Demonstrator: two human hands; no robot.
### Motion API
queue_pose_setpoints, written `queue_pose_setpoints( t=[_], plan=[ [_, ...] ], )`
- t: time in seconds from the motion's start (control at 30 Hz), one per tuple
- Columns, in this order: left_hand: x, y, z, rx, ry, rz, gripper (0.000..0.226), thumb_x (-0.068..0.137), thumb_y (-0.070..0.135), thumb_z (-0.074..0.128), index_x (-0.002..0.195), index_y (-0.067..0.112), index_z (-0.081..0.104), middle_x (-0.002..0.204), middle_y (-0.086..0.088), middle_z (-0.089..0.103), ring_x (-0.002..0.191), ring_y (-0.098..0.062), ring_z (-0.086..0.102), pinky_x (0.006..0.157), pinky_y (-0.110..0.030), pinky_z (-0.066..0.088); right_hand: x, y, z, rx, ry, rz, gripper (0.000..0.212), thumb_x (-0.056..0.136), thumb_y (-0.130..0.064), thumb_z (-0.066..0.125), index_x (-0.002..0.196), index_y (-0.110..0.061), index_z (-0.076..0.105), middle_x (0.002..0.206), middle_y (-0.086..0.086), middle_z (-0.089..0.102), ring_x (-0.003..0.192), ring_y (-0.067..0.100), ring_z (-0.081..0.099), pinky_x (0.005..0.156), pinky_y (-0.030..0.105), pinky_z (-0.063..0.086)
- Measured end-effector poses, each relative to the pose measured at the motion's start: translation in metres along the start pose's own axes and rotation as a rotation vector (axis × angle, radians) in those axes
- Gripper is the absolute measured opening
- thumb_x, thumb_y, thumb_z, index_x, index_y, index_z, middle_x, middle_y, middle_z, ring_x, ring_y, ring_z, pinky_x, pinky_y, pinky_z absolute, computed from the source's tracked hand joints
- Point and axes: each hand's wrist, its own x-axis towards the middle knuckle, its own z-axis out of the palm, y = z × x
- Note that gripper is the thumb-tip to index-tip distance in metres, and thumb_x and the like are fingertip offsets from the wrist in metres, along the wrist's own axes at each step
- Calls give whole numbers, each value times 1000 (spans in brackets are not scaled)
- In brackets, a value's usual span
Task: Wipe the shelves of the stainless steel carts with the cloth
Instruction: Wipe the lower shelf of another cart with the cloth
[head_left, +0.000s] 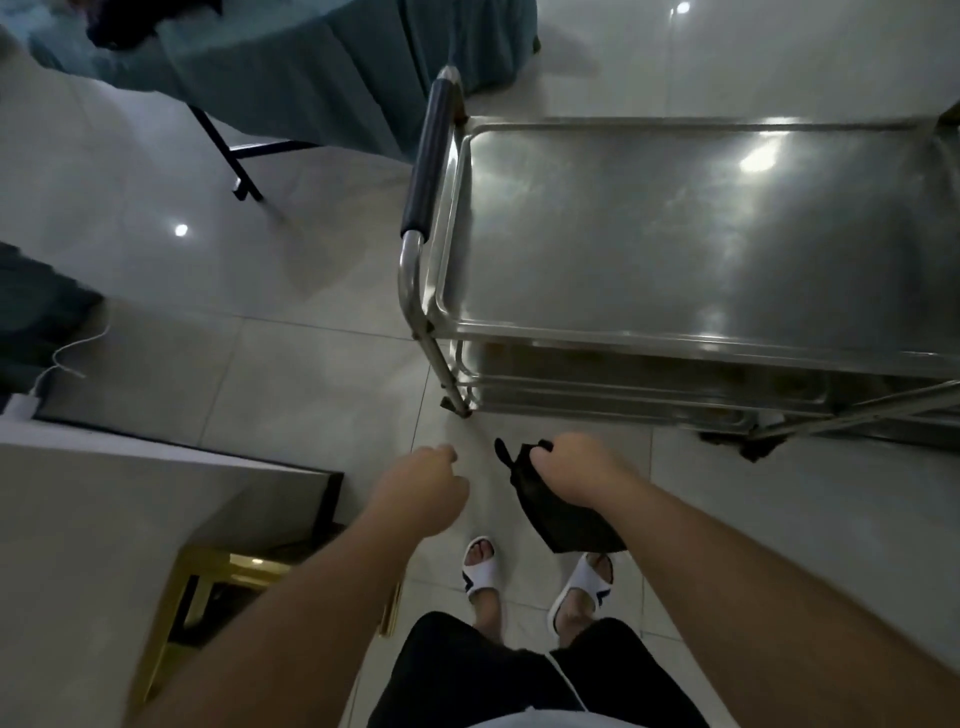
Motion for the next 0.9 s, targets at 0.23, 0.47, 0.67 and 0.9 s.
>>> queue_pose_setpoints(
  t=[0.23,0.47,0.67,0.9],
  plan=[
    [35,-9,24,-79,-7,-112,51,103,39,48,152,25,50,142,-5,62,121,-28,63,100,-46,57,58,5,5,27,-10,-109,36,102,-45,40,76,-23,53,81,1,58,76,23,56,75,40,47],
    [123,-30,52,-206,26,-129,52,104,39,50,153,23,49,145,-4,61,121,-27,63,101,-42,54,133,25,34,15,51,-137,37,105,-42,41,78,-22,57,78,5,59,78,30,60,61,35,39],
    [221,-67,76,-395,194,-159,55,101,45,57,152,24,49,145,-1,61,122,-25,63,90,-30,45,228,8,57,66,187,-139,44,106,-53,33,97,-19,59,98,3,64,91,31,62,75,39,44],
    [319,-89,90,-573,550,-62,71,97,51,68,156,18,45,155,-6,50,140,-25,50,114,-43,44,313,-14,56,150,544,-373,37,106,-46,41,80,-22,53,84,-2,57,79,23,55,63,34,34]
  ],
)
